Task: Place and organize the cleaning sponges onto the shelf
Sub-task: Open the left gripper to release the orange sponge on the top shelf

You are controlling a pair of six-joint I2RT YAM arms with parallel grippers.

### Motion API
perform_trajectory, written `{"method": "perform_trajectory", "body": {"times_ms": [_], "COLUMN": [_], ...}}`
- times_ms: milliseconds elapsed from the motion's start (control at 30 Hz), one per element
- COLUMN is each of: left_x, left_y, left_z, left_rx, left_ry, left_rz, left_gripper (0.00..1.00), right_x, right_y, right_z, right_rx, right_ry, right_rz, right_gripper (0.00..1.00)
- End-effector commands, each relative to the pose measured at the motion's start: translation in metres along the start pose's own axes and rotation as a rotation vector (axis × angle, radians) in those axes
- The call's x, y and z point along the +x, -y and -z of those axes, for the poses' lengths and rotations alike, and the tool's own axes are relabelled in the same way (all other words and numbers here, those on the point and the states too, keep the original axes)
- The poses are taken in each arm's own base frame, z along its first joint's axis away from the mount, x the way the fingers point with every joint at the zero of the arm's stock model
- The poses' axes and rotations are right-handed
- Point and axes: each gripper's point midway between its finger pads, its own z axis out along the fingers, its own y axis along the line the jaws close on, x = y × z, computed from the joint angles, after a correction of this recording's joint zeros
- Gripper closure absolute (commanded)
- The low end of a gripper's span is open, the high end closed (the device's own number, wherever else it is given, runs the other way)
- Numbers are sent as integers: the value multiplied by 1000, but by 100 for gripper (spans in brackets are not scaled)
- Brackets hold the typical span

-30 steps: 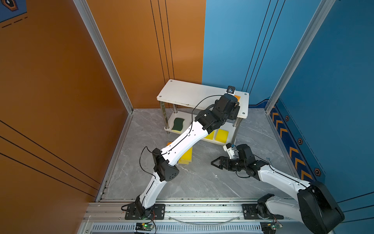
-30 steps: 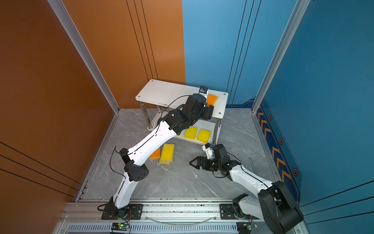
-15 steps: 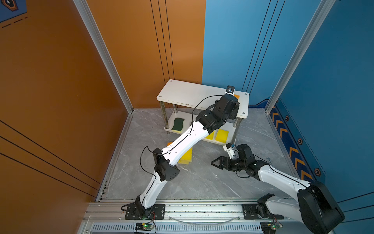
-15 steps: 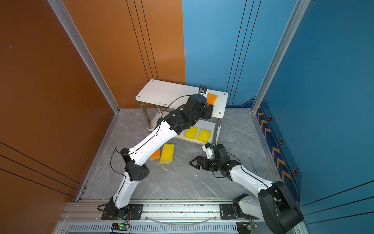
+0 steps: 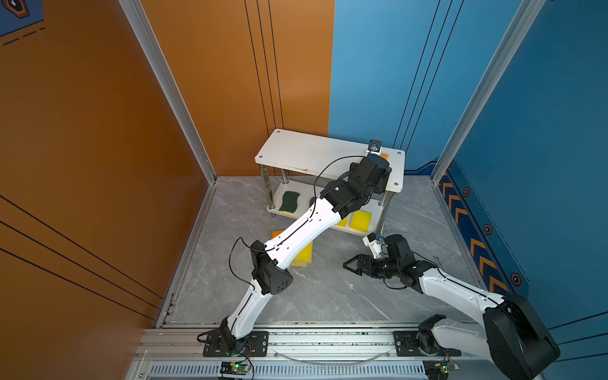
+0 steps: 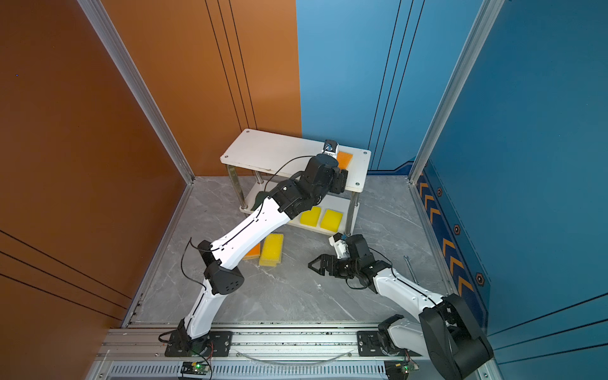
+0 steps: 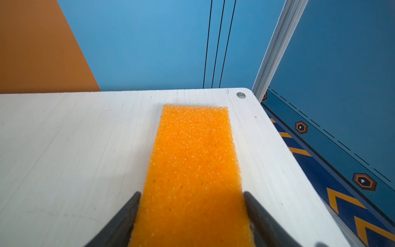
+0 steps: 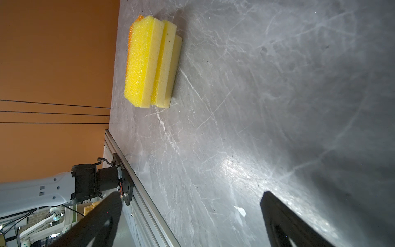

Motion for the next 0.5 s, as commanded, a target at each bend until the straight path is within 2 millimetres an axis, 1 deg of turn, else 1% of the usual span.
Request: {"method": "perform_trajectory", "body": {"times_ms": [0, 233, 267, 300, 467], "left_x": [3, -3, -4, -4, -9], "left_y": [5, 10, 10, 11, 11], "left_z": [-4, 3, 4, 5, 12], "left_rx": [-2, 37, 39, 46, 62], "left_ry": [6, 12, 13, 13, 16], "left_rz": [10, 28, 30, 31, 34], "left_gripper": [25, 15, 9, 7, 5], "right_x": [1, 2, 1, 1, 2], "right_y": [0, 1, 1, 1, 1], "right_z": [2, 2, 2, 2, 2], "right_rx": [-10, -10, -10, -10, -9], "right_ry": [4, 6, 6, 7, 5], "right_rz": [13, 12, 12, 12, 9], "right_gripper": [0, 0, 0, 0, 0]}}
